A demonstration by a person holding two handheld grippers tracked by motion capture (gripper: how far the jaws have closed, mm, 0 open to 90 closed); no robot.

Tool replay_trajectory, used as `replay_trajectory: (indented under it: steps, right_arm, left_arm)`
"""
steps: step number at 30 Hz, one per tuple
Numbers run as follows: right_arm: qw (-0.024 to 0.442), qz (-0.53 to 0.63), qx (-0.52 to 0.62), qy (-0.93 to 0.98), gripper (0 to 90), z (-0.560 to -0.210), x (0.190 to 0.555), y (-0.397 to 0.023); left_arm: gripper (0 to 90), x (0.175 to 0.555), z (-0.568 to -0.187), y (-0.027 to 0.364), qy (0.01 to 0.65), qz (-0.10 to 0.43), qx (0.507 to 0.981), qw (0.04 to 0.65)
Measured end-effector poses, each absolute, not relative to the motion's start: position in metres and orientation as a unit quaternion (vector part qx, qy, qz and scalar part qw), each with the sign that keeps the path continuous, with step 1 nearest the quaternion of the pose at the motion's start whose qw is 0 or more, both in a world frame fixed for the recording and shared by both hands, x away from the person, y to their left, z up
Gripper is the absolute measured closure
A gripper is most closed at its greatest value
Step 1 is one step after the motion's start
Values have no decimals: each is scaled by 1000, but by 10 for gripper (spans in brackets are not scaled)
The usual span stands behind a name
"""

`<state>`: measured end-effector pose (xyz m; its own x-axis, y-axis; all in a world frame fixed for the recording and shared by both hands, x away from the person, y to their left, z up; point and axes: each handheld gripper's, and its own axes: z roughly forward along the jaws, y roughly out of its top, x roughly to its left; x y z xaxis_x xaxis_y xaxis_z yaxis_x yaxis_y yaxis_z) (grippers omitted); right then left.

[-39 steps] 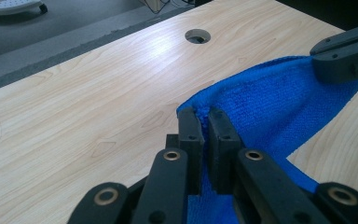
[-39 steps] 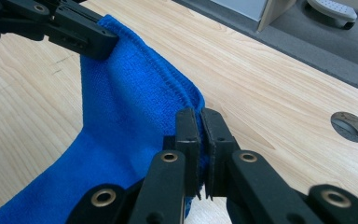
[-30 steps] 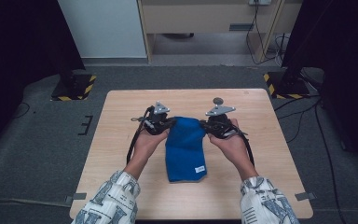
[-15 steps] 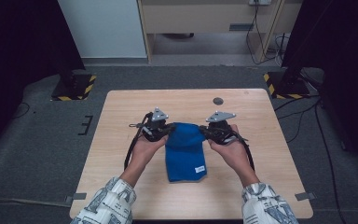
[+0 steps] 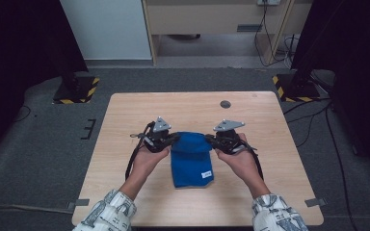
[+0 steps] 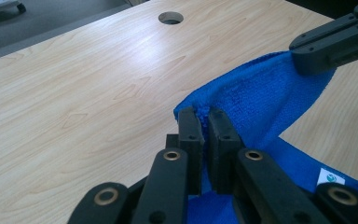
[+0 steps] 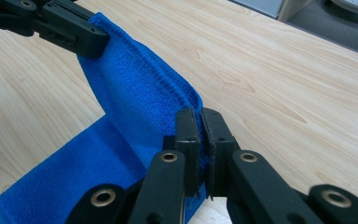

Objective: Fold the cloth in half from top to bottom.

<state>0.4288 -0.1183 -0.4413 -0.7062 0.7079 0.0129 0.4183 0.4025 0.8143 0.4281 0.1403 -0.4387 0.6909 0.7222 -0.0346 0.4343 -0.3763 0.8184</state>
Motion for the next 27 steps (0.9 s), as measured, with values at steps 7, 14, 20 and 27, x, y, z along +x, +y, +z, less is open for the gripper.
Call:
replay_trajectory:
  steps: [7, 14, 20, 27]
  right_arm:
    - [166, 429, 338, 821, 865, -446, 425, -116]
    - [163, 423, 338, 825, 864, -451, 422, -115]
    - [160, 419, 333, 829, 863, -462, 413, -114]
    - [151, 428, 335, 826, 862, -469, 408, -117]
  left_arm:
    - [850, 420, -445, 146, 361, 159, 810, 434]
    - [849, 412, -454, 147, 362, 155, 809, 437]
    - [846, 405, -461, 148, 364, 151, 807, 441]
    - [840, 399, -472, 149, 369, 145, 803, 446]
